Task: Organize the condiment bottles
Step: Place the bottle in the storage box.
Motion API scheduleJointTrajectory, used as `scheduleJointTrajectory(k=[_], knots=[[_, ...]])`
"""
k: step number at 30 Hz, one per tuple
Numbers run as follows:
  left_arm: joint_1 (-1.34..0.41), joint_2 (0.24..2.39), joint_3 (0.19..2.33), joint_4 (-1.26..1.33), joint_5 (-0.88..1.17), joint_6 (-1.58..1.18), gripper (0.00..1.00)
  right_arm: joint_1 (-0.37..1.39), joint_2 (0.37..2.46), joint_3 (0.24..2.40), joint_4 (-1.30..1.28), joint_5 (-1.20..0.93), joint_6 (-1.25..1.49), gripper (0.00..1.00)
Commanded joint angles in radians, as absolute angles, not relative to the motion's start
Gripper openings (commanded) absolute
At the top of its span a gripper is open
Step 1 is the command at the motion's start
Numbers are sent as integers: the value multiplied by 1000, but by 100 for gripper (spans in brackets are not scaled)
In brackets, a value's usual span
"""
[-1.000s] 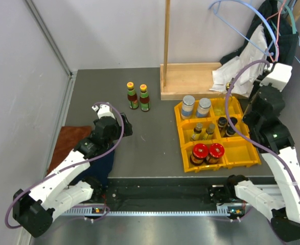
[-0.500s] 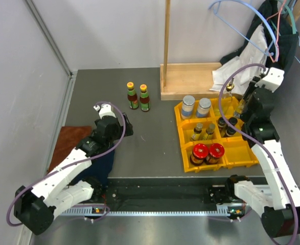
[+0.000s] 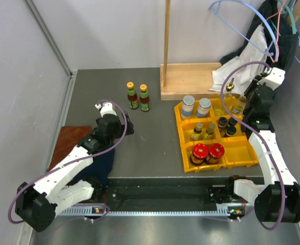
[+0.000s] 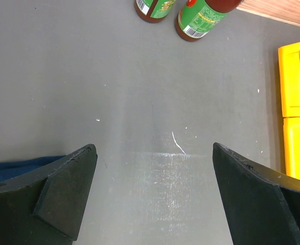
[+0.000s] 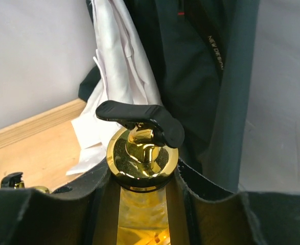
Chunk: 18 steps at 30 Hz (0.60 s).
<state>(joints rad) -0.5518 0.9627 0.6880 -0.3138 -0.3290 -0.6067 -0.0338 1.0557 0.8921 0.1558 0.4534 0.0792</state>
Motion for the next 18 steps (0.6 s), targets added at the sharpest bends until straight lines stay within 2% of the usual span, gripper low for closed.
scheduleJointTrajectory(k=[1,18], knots=[[-545,971,735,-261,-321,-598,99,-55,1069,897,360,356,135,0],[-534,959,727,-265,-313,-595,99,-55,1180,836,384,317,126,0]])
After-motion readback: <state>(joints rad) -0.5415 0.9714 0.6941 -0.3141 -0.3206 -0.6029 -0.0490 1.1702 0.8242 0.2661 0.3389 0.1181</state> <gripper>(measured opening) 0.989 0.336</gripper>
